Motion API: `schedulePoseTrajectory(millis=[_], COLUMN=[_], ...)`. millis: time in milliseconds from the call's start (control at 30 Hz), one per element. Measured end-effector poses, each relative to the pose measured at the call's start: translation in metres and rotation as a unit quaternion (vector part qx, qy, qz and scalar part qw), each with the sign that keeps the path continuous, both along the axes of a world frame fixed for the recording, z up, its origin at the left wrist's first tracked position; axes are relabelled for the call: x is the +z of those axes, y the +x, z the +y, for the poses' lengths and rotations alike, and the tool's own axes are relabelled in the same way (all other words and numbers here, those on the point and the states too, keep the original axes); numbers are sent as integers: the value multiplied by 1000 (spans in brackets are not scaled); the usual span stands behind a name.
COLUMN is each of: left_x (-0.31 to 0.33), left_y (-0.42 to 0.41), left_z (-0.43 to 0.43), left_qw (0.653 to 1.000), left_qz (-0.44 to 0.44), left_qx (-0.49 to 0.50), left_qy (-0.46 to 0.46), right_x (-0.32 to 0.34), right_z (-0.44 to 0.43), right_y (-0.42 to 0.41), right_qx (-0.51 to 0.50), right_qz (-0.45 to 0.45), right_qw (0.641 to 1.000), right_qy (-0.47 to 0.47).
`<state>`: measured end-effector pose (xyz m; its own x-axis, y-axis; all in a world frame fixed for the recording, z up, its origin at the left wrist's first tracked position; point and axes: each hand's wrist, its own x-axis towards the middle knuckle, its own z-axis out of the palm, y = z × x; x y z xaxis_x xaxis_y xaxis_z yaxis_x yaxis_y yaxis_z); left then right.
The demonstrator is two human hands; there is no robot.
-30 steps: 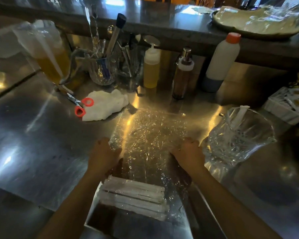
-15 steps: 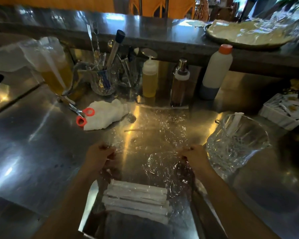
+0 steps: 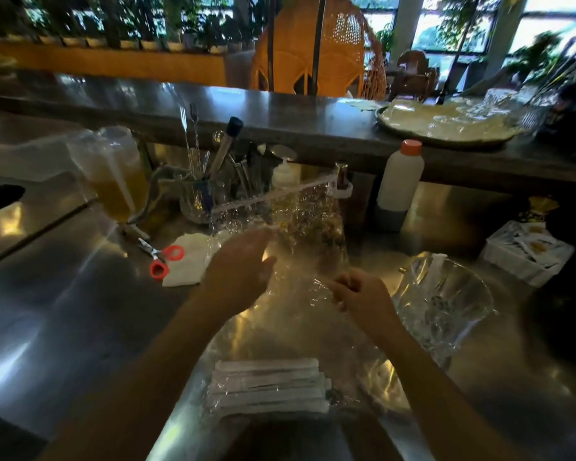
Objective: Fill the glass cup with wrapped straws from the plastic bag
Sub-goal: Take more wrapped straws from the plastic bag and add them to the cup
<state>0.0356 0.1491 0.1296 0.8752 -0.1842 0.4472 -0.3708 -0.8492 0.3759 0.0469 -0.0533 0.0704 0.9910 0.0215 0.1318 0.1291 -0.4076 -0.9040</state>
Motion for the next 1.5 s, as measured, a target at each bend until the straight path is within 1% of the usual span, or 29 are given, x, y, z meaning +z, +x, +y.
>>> schedulePoseTrajectory(millis=[67,133,167,200,267,367,433,533,633,800,900,1067,1200,1333,1500], left_x=[25,36,38,39,44,52,58,67,70,85,95,100,100,100,102], left_y=[0,8,11,13,18,28,33,38,40,47,54,59,59,55,51], left_z=[-17,-31,-36,-43,-56,-67,-70,-73,-73,-58,-44,-22,-7,4,21], left_qw=[990,956,935,914,877,843,832,831,836,877,904,928,940,953,967], left_qz=[-75,-161,-187,-191,-157,-125,-107,-88,-104,-90,-83,-76,-68,-62,-54], left_qx=[-85,-170,-208,-246,-291,-262,-251,-249,-255,-240,-227,-196,-178,-162,-141], left_qy=[83,179,220,259,348,453,484,491,474,406,354,307,282,248,205], right_x=[15,21,22,21,23,26,26,26,24,17,8,-1,0,9,31], right_z=[-1,1,3,3,3,0,-2,-6,-11,-19,-23,-28,-36,-45,-64], right_y=[-3,-3,-5,-6,-9,-7,-7,-9,-12,-22,-30,-39,-43,-43,-43], right_qx=[13,28,36,46,57,43,45,51,36,33,29,5,-14,-20,-51], right_qz=[-16,-22,-23,-27,-38,-38,-43,-48,-54,-47,-18,21,0,-35,-64], right_qw=[1000,998,997,996,994,997,996,996,997,997,999,1000,1000,999,997], right_qy=[-22,-50,-64,-77,-82,-59,-58,-53,-32,-43,-24,19,18,-4,11])
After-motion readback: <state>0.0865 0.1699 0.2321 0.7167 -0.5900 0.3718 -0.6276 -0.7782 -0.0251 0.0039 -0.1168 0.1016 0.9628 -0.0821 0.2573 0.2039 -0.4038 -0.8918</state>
